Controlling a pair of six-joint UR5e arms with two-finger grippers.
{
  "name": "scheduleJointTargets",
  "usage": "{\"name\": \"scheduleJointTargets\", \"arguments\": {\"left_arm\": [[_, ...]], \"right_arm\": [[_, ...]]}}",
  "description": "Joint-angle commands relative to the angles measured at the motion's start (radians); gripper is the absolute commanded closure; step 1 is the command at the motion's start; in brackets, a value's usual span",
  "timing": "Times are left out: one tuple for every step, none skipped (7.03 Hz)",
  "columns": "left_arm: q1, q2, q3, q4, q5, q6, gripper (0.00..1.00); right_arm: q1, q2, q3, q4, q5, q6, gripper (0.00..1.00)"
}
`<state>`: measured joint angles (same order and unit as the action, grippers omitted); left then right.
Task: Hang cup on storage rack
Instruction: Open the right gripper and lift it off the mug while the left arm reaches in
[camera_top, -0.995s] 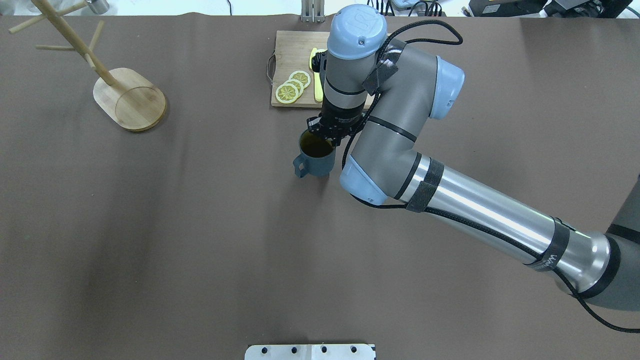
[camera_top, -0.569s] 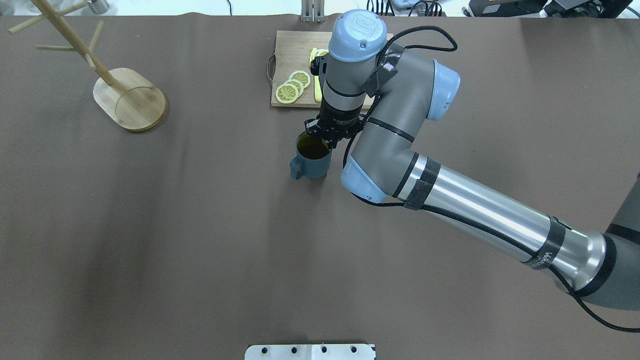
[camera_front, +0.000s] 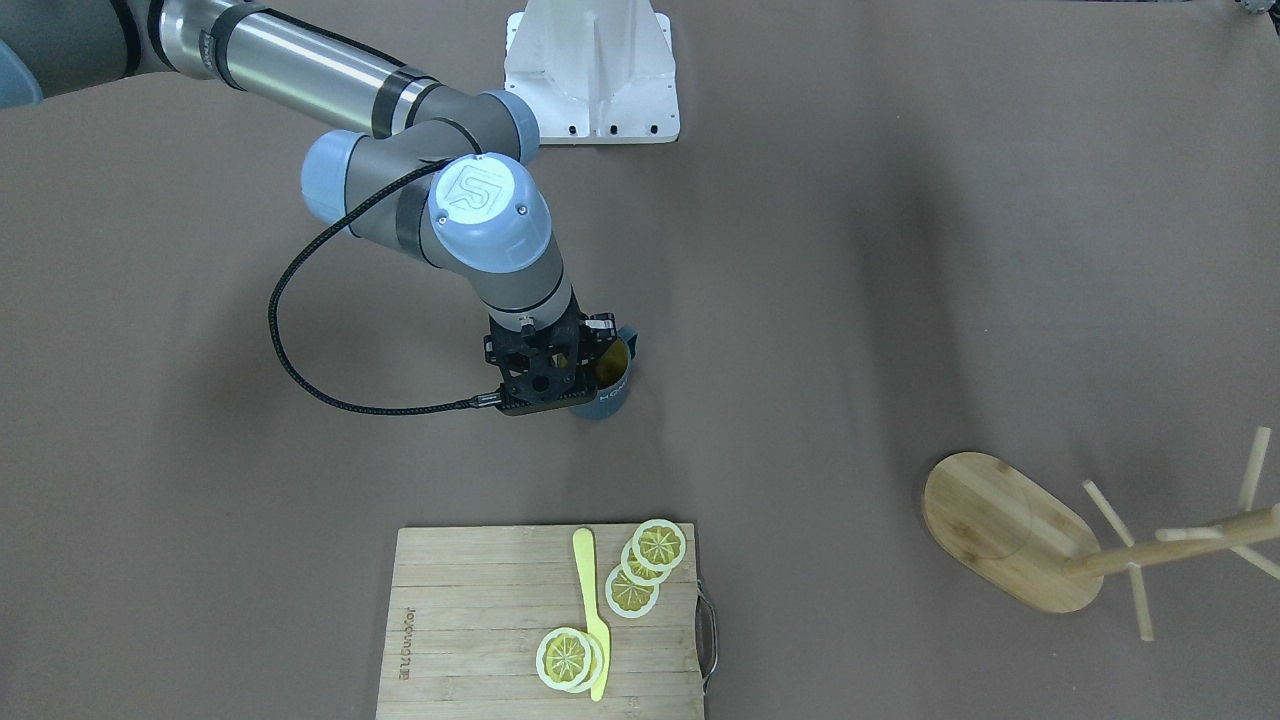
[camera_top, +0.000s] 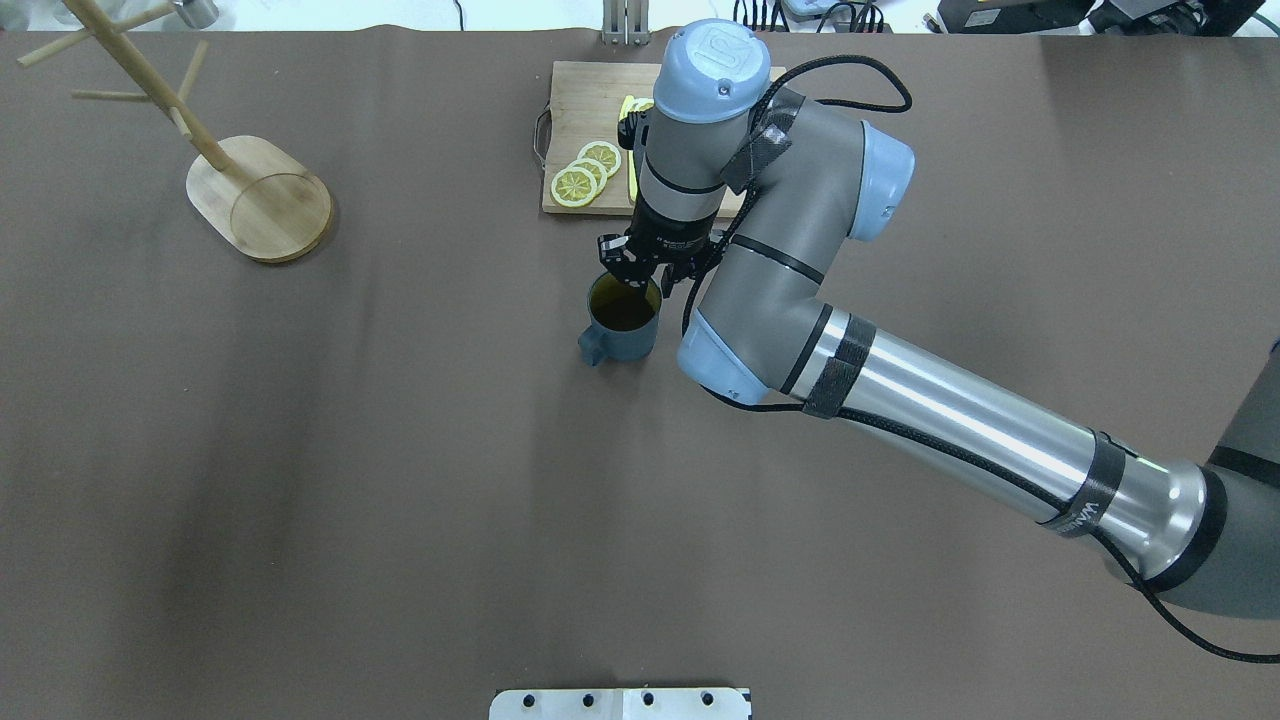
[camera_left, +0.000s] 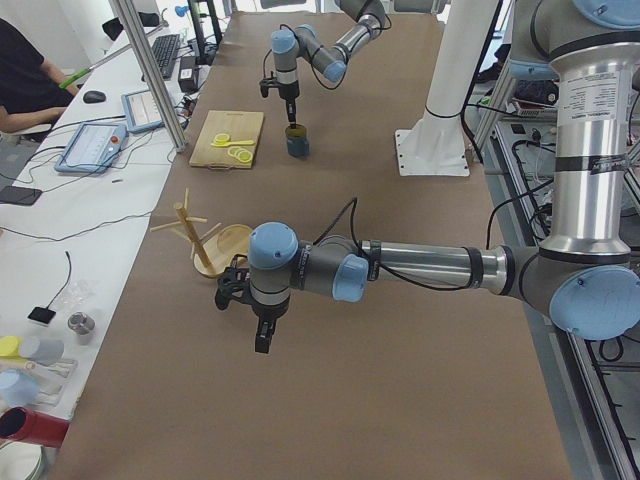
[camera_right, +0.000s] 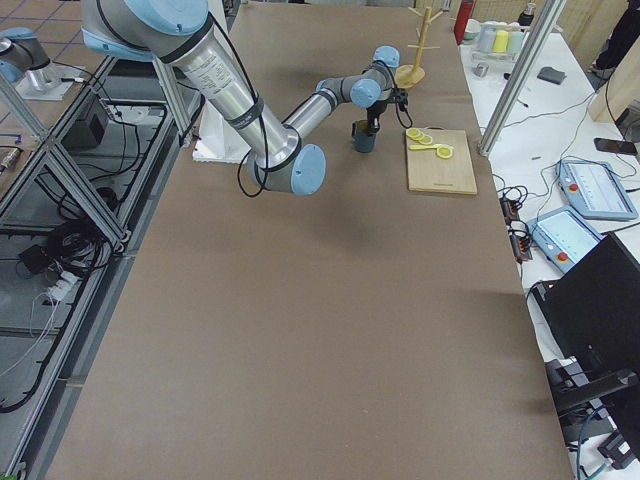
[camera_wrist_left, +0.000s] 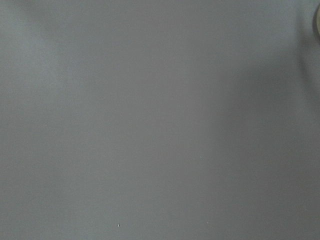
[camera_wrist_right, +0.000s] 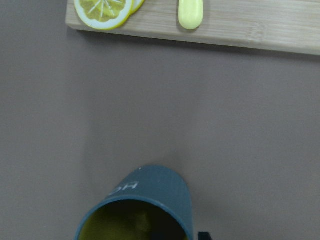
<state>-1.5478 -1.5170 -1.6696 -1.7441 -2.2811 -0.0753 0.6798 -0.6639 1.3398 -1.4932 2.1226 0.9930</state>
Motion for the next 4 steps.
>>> {"name": "scheduleJointTargets", "arguments": {"left_arm": [[0.002,-0.005,-0.033,0.0,-0.011,-0.004,0.01],[0.005,-0.008,-0.089,0.011,-0.081,-0.006,0.01],[0.02,0.003,-0.181,0.014,-0.089,-0.004,0.02],[0.029,0.056,-0.32,0.041,-0.089,-0.009,0.02]], "right_arm": [[0.01,0.024,0.008,0.001,0.007,0.045,0.0],[0.029,0.023,0.019,-0.002,0.035,0.047,0.0],[0.062,0.018,0.025,-0.006,0.078,0.047,0.0],[0.105,-0.002,0.03,-0.007,0.136,0.043,0.0]]}}
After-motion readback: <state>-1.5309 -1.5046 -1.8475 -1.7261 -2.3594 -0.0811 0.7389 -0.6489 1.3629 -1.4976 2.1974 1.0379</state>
